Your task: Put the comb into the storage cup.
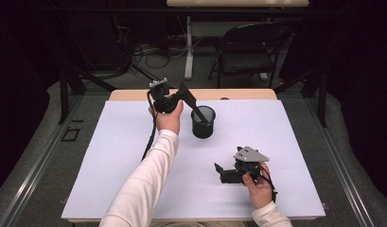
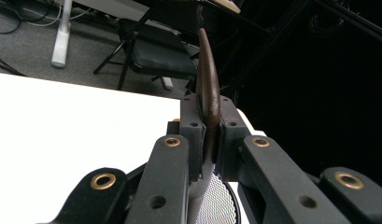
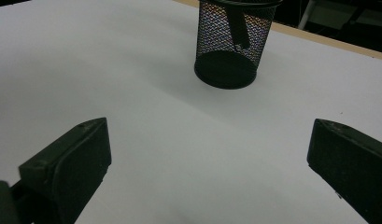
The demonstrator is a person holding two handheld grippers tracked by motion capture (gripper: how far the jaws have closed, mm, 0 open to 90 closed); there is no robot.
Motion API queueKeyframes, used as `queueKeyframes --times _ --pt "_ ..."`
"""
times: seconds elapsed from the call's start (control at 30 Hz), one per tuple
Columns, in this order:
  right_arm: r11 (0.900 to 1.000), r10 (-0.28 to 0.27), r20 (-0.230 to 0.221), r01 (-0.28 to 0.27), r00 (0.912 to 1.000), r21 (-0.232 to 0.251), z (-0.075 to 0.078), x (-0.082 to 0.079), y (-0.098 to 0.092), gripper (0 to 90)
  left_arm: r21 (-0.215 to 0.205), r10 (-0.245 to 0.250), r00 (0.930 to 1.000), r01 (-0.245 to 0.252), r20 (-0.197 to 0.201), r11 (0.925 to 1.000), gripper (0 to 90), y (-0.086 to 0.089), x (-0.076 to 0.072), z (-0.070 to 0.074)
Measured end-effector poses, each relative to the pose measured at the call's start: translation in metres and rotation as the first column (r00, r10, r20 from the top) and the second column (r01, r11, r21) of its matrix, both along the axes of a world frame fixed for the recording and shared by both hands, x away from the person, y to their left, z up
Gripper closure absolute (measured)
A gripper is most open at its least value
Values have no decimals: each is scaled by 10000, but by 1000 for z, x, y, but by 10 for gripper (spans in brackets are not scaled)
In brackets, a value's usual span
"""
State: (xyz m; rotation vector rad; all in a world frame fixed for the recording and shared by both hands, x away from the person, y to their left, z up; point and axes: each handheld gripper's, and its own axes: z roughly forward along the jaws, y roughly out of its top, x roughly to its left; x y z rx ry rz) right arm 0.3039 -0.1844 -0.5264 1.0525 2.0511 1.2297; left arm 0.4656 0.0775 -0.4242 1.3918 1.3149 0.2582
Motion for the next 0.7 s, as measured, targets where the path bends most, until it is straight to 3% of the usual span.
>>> queueKeyframes --times 0.7 --pt "10000 49 -17 -49 10000 -70 0 0 0 0 -76 -3 9995 0 -321 10000 841 -4 3 -16"
